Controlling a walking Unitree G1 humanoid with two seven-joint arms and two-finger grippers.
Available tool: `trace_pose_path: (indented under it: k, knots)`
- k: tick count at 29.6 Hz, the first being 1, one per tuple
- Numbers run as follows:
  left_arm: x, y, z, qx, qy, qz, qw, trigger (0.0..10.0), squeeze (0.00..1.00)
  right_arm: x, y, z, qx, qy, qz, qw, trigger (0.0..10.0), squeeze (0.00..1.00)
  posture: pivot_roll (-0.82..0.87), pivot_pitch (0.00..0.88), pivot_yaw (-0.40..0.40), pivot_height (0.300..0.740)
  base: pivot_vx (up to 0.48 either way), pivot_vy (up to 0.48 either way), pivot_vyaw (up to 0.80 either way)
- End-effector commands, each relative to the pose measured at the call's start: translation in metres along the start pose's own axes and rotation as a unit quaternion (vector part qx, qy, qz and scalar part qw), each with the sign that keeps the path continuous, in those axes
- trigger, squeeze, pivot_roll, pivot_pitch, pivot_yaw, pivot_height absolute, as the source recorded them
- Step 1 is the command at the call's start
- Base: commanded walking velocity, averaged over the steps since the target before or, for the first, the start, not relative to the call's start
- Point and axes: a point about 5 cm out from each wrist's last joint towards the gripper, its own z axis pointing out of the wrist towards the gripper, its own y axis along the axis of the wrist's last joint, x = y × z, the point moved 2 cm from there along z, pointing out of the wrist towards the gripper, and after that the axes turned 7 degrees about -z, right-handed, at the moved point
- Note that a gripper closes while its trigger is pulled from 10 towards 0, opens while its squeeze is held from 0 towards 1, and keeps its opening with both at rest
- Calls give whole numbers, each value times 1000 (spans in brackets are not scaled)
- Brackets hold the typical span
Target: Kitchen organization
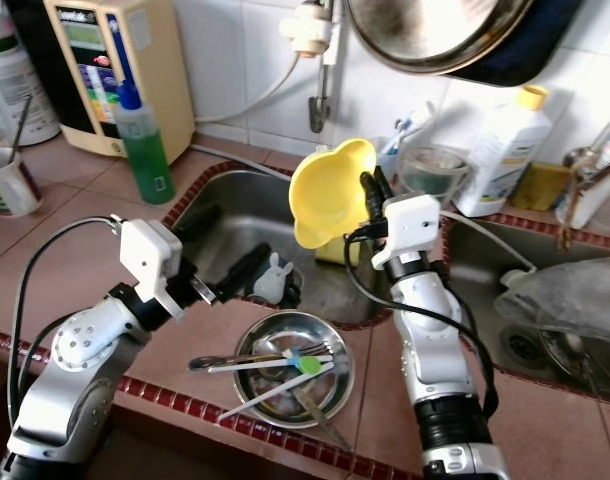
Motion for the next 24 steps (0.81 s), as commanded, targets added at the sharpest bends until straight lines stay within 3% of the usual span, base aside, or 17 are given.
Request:
trace_pose_path:
  k: [1, 6, 24]
  knots:
    - [-9, 1, -2, 9, -19, 5, 1000, 10000, 0, -4, 1, 6, -1, 6, 3, 1000, 10000, 0, 76, 89, -39, 740, 0, 0, 0]
    - [-23, 1, -8, 26, -42, -8, 999, 10000, 0, -3, -5, 14, 13, 15, 22, 1000, 10000, 0, 85, 136, -23, 740, 0, 0, 0]
    - [-38, 12, -13, 46, -60, -5, 997, 10000, 0, -2, -39, 26, 116, 31, 89, 989, 10000, 0, 107, 242, 3, 740, 0, 0, 0]
